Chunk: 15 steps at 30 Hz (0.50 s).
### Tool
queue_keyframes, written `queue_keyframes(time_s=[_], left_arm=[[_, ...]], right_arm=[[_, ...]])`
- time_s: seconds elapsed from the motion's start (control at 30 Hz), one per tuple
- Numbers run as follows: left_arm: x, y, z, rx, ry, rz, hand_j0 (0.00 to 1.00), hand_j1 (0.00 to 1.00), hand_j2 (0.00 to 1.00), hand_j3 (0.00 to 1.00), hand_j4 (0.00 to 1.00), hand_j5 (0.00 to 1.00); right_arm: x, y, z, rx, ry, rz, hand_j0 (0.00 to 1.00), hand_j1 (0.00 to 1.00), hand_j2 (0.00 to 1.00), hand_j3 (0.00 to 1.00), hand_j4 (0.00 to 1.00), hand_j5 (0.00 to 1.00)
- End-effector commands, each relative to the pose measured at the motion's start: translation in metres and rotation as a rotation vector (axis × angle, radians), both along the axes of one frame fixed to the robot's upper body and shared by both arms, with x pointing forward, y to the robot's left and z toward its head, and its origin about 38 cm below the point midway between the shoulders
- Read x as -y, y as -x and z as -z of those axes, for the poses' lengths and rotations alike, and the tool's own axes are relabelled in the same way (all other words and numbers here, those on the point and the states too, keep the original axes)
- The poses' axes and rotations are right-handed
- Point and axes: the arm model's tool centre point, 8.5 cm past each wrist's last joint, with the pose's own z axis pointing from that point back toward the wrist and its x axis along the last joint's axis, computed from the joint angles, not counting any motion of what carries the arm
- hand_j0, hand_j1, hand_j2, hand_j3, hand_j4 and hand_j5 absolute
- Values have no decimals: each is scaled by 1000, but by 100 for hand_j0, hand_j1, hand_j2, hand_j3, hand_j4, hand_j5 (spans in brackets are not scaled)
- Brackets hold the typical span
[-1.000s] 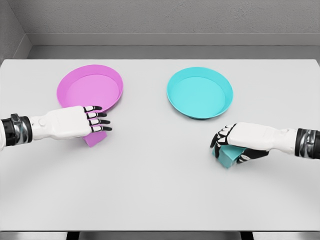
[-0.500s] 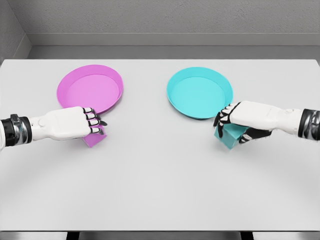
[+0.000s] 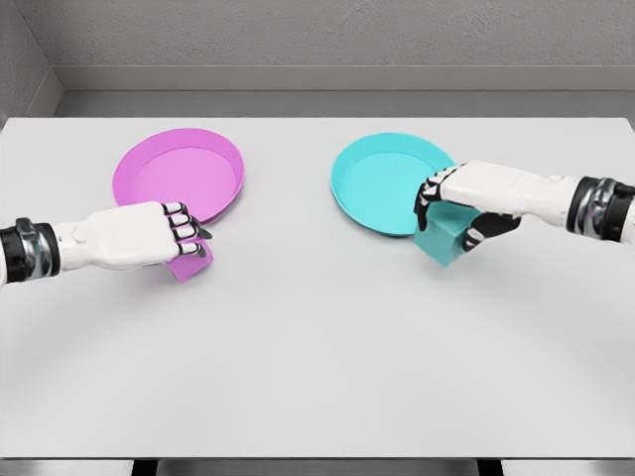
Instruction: Place the blocks in the corresponding plates according to their colors
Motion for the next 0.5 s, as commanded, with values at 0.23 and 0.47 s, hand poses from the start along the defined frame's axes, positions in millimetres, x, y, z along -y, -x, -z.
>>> queue_keyframes(time_s=[0.23,0.47], left_arm=[[2,-2,-19,21,34,9,54,54,54,54,54,54],[1,-12,-34,57,40,-1,55,55,55,55,55,55]], right_arm=[[-2,-9,-2,-1,-8,25,40,40,40,40,40,40],[-15,-25,-17,41,-15,65,40,40,40,40,40,40]])
